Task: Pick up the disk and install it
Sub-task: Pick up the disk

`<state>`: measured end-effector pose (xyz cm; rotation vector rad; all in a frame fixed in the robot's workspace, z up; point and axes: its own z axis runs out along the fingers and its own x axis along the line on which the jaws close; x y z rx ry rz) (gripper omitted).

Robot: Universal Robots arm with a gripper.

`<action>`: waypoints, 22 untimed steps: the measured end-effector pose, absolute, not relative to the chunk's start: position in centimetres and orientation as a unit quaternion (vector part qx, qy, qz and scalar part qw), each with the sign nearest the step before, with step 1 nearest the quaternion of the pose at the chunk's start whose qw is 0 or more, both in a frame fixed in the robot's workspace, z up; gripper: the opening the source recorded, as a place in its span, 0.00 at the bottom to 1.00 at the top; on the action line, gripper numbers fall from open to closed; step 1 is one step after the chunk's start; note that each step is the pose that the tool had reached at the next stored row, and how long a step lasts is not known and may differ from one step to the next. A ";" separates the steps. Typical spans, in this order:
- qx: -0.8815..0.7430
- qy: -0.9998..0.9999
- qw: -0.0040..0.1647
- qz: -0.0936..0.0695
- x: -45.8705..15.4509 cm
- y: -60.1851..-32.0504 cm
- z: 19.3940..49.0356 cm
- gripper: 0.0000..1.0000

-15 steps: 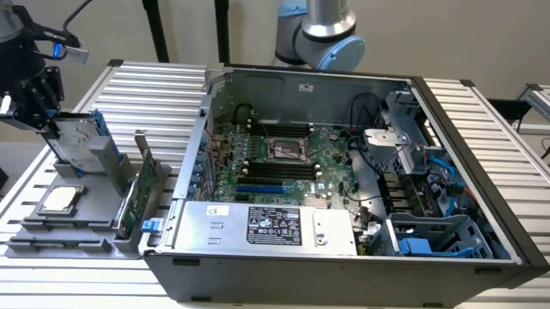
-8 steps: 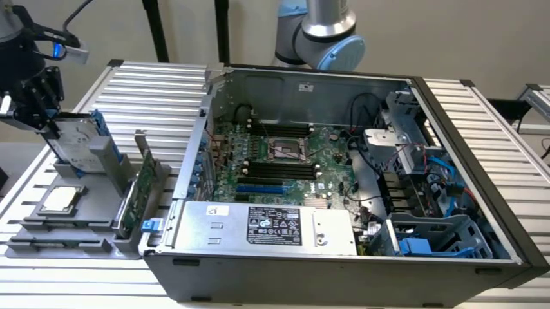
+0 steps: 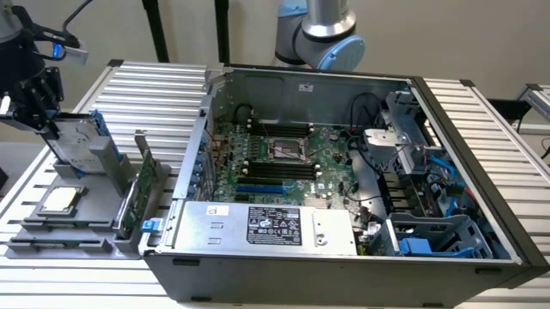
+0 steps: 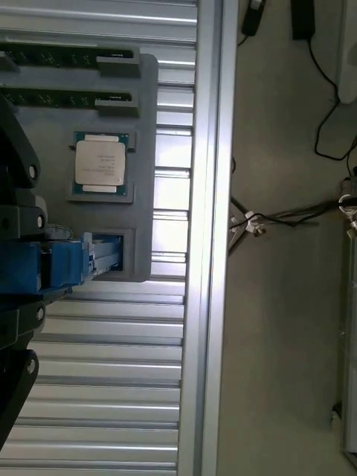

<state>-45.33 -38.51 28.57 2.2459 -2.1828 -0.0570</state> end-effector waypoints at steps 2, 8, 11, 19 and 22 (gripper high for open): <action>0.717 -0.697 0.005 -0.018 -45.3 -38.5 28.6 0.33; 0.717 -0.697 0.005 -0.018 -45.3 -38.5 28.8 0.33; 0.717 -0.697 0.005 -0.018 -45.3 -38.5 29.3 0.33; 0.717 -0.697 0.005 -0.018 -45.3 -38.5 32.1 0.33; 0.717 -0.697 0.005 -0.018 -45.3 -38.5 33.5 0.33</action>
